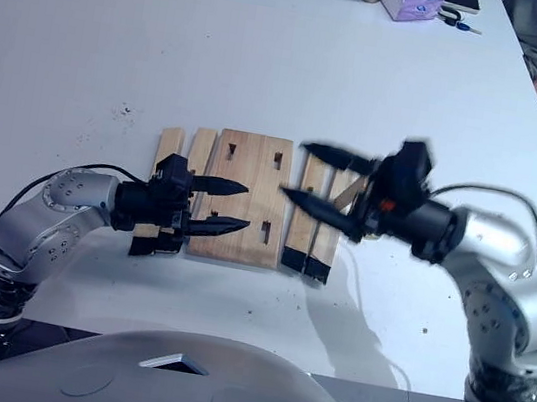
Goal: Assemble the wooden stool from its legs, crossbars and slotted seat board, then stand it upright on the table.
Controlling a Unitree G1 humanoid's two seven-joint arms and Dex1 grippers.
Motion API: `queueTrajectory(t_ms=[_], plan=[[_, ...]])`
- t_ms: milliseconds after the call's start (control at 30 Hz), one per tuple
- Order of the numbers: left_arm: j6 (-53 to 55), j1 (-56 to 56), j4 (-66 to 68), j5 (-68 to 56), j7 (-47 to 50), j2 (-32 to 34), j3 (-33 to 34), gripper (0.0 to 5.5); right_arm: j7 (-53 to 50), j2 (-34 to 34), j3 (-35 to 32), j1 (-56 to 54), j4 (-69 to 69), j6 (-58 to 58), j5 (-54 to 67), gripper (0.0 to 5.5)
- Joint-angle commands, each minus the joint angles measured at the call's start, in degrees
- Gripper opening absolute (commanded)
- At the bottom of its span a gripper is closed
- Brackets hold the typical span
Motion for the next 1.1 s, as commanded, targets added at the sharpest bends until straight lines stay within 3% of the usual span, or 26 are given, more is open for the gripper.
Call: queueTrajectory(t_ms=[33,433,733,933,1100], plan=[[-0.6,1.1,-0.2,1.2,1.4,-0.1,0.2,2.81,3.6,-2.8,6.5,4.3,6.4,-6.5,-11.3,3.15],[-2.1,2.1,-0.1,2.7,2.9,-1.0,-0.7,2.81,8.5,-7.8,12.3,4.9,28.1,-27.7,-33.7,3.15],[-2.6,2.8,-0.2,3.2,3.3,-1.5,-0.5,2.81,8.6,-10.8,9.0,3.7,32.0,-32.4,-35.3,3.15],[-2.9,4.1,-0.8,3.4,4.0,-1.5,-0.1,2.81,5.7,-9.7,0.7,7.8,21.3,-22.8,-24.8,3.15],[-3.0,5.6,-1.8,3.8,5.1,-1.7,-0.1,2.81,-9.1,-3.6,-1.8,11.7,6.9,-7.1,-20.1,3.78]])
